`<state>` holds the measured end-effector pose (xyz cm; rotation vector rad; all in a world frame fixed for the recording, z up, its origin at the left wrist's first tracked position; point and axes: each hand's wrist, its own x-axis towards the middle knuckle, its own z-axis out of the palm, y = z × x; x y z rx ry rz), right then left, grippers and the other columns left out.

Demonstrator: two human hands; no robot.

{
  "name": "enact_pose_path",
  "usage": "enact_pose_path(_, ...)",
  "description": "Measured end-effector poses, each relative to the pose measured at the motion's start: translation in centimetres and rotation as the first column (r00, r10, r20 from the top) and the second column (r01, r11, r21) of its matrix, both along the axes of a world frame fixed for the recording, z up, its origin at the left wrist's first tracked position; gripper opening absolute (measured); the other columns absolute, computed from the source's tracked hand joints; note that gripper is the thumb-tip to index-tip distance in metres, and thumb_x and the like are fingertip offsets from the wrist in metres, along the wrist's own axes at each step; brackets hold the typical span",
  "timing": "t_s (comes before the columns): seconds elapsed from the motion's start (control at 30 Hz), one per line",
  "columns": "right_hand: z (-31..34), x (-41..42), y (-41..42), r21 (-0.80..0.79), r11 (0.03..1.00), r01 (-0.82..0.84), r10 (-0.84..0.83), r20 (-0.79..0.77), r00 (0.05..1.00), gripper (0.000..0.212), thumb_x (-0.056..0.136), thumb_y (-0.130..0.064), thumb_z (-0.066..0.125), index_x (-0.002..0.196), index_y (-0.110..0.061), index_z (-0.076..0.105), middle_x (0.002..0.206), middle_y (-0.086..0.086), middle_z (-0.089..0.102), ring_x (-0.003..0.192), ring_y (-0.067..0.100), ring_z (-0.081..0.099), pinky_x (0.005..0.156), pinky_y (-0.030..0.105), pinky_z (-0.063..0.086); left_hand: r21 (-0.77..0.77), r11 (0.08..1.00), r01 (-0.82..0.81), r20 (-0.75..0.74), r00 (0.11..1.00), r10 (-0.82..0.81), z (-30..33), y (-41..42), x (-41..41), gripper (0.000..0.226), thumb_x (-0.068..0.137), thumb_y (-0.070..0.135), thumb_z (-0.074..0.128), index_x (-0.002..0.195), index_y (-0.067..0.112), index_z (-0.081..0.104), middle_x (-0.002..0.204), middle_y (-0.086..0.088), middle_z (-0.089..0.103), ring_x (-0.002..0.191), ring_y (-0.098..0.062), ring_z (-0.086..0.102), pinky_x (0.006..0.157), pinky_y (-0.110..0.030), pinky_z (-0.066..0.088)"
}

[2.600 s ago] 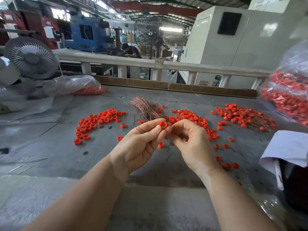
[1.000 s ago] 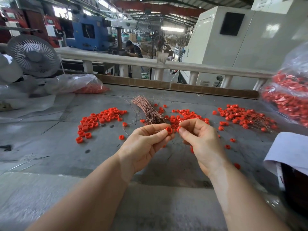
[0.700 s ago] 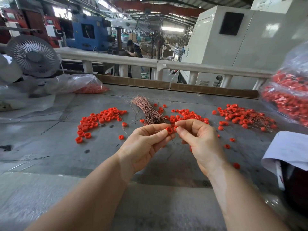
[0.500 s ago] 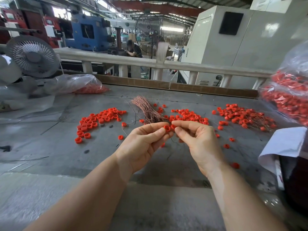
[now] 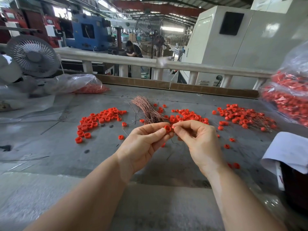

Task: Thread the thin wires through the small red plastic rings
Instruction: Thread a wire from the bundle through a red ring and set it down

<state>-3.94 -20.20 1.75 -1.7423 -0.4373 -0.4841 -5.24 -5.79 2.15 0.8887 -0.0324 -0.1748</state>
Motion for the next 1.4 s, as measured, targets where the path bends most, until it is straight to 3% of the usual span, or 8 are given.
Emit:
enact_pose_path(0.17,0.00,-0.03,-0.04,0.034,0.999,-0.018,0.019,-0.041,0.999,0.027,0.080,0.000,0.068,0.078,-0.027,0.070,0.078,-0.012,0.072,0.075,0.002,0.067,0.071,0.015,0.052,0.007,1.000,-0.029,0.028,0.999,0.029,-0.06,-0.04,0.08,0.018,0.082,-0.007,0.051,0.089,-0.001,0.067,0.080,-0.013,0.072,0.075,-0.017,0.071,0.069,-0.018,0.056)
enact_pose_path(0.6,-0.01,-0.02,0.16,0.045,0.999,-0.013,0.012,0.015,1.000,0.025,0.077,-0.005,0.071,0.073,-0.030,0.069,0.071,-0.014,0.070,0.064,-0.003,0.061,0.064,0.012,0.047,0.139,0.978,-0.155,0.212,0.969,0.123,-0.14,-0.22,-0.15,0.015,0.079,-0.006,0.057,0.086,0.004,0.065,0.077,-0.008,0.073,0.075,-0.016,0.071,0.068,-0.019,0.056)
enact_pose_path(0.9,-0.15,0.07,0.11,0.025,1.000,-0.009,0.009,0.025,1.000,0.026,0.076,-0.006,0.073,0.070,-0.031,0.069,0.070,-0.014,0.070,0.063,-0.003,0.062,0.062,0.010,0.046,0.160,0.971,-0.177,0.261,0.956,0.131,-0.43,-0.18,0.00,0.021,0.063,0.008,0.066,0.083,0.007,0.067,0.078,-0.008,0.073,0.076,-0.017,0.071,0.068,-0.020,0.055)
enact_pose_path(1.2,-0.02,-0.30,0.27,-0.085,0.994,0.068,-0.057,0.123,0.991,0.029,0.076,-0.006,0.073,0.073,-0.034,0.066,0.075,-0.017,0.070,0.072,0.001,0.064,0.066,0.009,0.045,0.188,0.965,-0.185,0.275,0.953,0.129,-0.70,-0.11,0.18,0.018,0.061,0.009,0.067,0.079,0.010,0.070,0.079,-0.009,0.073,0.077,-0.018,0.071,0.071,-0.021,0.056)
enact_pose_path(1.4,-0.08,-0.55,0.54,-0.160,0.981,0.113,-0.076,0.217,0.973,0.023,0.076,-0.002,0.072,0.081,-0.024,0.068,0.078,-0.009,0.067,0.071,0.003,0.061,0.064,0.006,0.041,0.179,0.967,-0.183,0.267,0.955,0.132,-0.83,-0.18,0.28,0.017,0.061,0.007,0.066,0.078,0.009,0.069,0.076,-0.008,0.073,0.074,-0.016,0.070,0.070,-0.021,0.056)
